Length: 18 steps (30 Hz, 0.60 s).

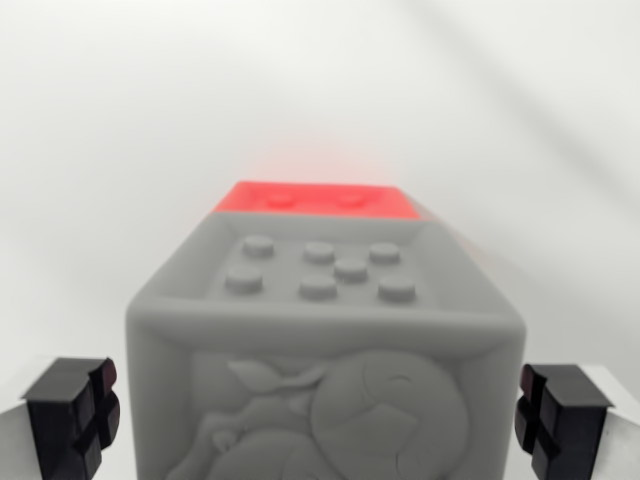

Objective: Destack cube

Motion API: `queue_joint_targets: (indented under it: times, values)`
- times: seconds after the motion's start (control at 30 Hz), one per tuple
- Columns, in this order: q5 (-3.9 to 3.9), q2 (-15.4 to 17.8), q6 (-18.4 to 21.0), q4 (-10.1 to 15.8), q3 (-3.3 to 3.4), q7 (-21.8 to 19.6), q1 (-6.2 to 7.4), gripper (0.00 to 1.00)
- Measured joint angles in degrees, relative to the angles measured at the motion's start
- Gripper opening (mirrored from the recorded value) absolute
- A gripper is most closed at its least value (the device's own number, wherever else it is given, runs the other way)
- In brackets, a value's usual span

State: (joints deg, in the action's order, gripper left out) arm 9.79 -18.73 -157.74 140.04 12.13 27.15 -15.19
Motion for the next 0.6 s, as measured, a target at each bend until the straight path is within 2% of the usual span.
queue_joint_targets:
  times: [0.17,0.2,0.6]
  values:
    - [0.37,-0.66,-0.53,-0.13,-0.2,0.27,-0.11,1.0]
    - [0.4,-0.7,-0.56,-0.14,-0.22,0.3,-0.12,0.0]
    - [0.44,-0.72,-0.59,-0.19,-0.24,0.34,-0.15,0.0]
